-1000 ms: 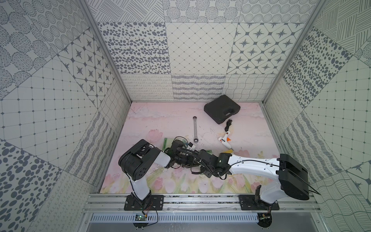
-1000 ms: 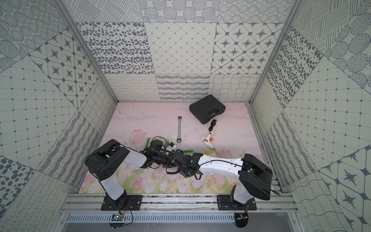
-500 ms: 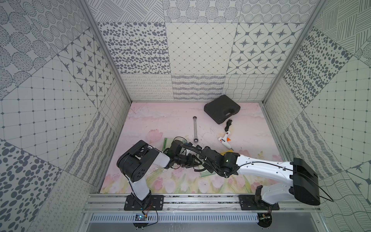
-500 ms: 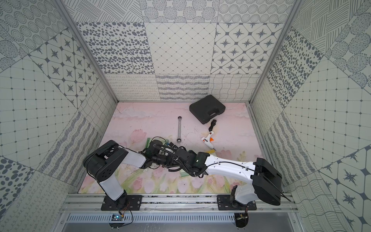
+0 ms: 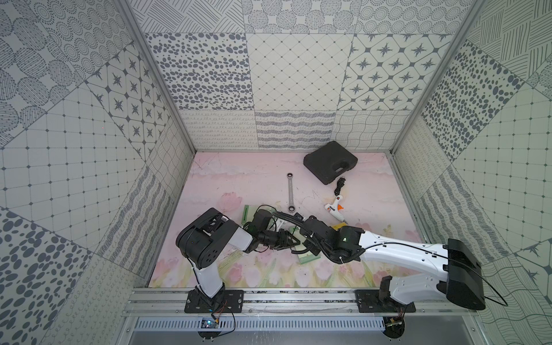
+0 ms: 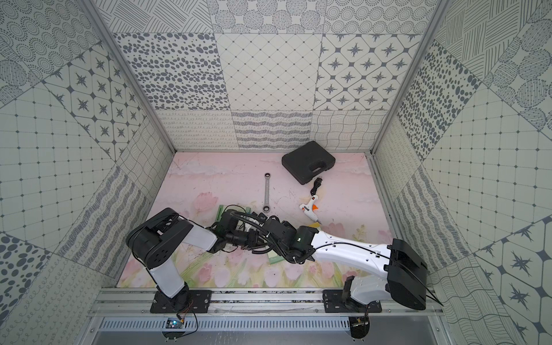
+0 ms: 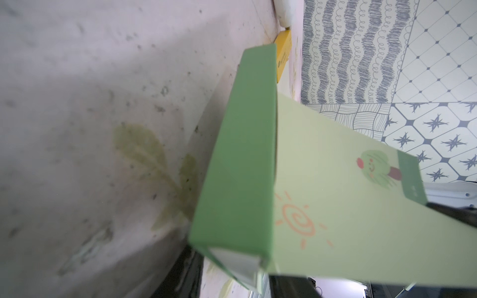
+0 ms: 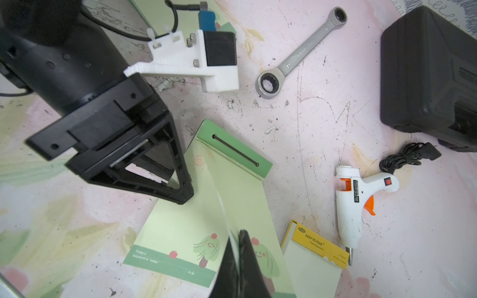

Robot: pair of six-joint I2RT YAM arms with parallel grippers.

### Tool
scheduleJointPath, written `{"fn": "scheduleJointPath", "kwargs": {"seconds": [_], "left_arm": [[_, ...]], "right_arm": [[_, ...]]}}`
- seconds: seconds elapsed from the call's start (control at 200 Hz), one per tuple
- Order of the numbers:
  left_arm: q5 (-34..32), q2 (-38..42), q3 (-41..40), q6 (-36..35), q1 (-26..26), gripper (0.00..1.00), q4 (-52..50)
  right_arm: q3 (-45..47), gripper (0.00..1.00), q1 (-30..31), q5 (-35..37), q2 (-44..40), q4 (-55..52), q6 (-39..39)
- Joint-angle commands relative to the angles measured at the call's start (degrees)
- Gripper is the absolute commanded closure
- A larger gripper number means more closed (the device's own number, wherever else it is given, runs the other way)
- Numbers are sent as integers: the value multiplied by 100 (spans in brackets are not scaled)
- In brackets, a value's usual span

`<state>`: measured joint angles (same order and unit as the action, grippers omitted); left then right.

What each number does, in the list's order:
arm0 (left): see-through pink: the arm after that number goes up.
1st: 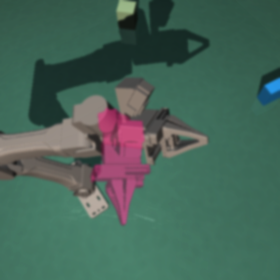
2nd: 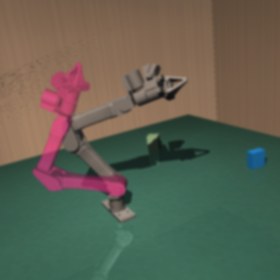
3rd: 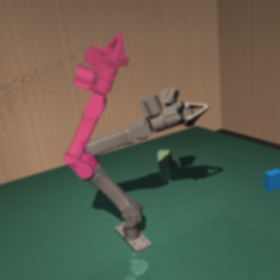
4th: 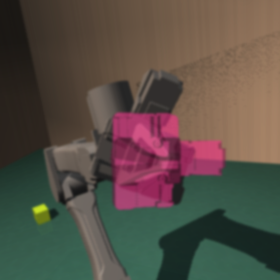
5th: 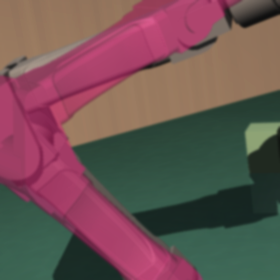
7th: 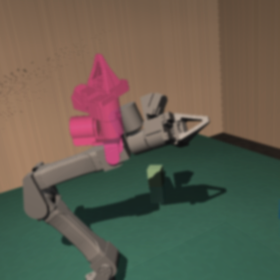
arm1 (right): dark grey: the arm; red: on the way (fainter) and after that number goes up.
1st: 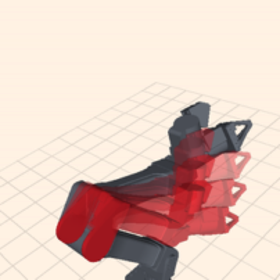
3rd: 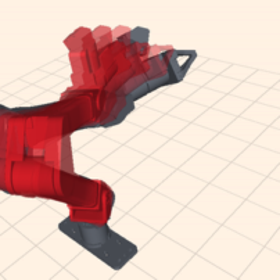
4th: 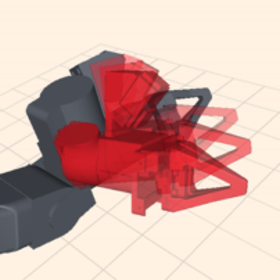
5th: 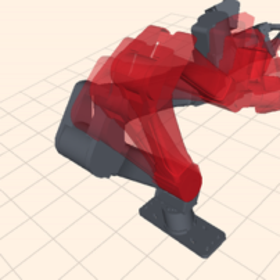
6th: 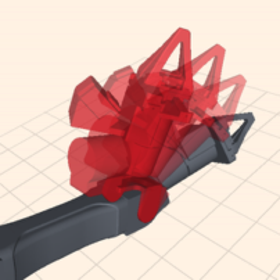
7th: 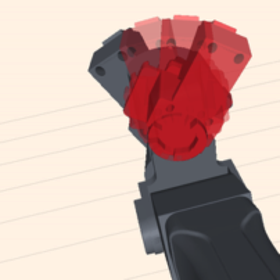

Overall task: Tear off pages from different memo pads
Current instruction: Pick up the memo pad from the center of the board.

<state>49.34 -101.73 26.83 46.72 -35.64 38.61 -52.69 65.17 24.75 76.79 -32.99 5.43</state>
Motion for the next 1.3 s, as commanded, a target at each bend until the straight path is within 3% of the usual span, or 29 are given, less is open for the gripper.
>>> {"fn": "scheduleJointPath", "kwargs": {"seconds": [0.0, 0.235, 0.44, 0.605, 0.775, 0.961, 1.111, 1.296], "left_arm": [[-1049, -84, -172, 295, -36, 64, -134], [-883, -223, -357, 822, -58, 84, 1102], [-786, -264, -423, 986, -66, 100, 1523], [-801, -140, -458, 886, -92, 100, 1356], [-899, 141, -459, 719, -93, 100, 985], [-1043, 525, -424, 605, -93, 100, 543], [-1043, 760, -404, 614, -90, 100, 251], [-987, 1080, -459, 516, -94, 100, -214]], "right_arm": [[18, 100, 6, -12, -137, 298, 95], [143, 100, -4, -102, -238, 372, 326], [381, 100, -123, -246, -486, 366, 500], [577, 100, -556, -605, -773, 463, 720], [881, 100, -1333, -1591, -1007, 772, 959], [918, 100, -1829, -2200, -840, 889, 1058], [1006, 100, -2310, -2238, -815, 979, 1193], [994, 100, -3412, -2269, -1004, 1137, 987]]}}
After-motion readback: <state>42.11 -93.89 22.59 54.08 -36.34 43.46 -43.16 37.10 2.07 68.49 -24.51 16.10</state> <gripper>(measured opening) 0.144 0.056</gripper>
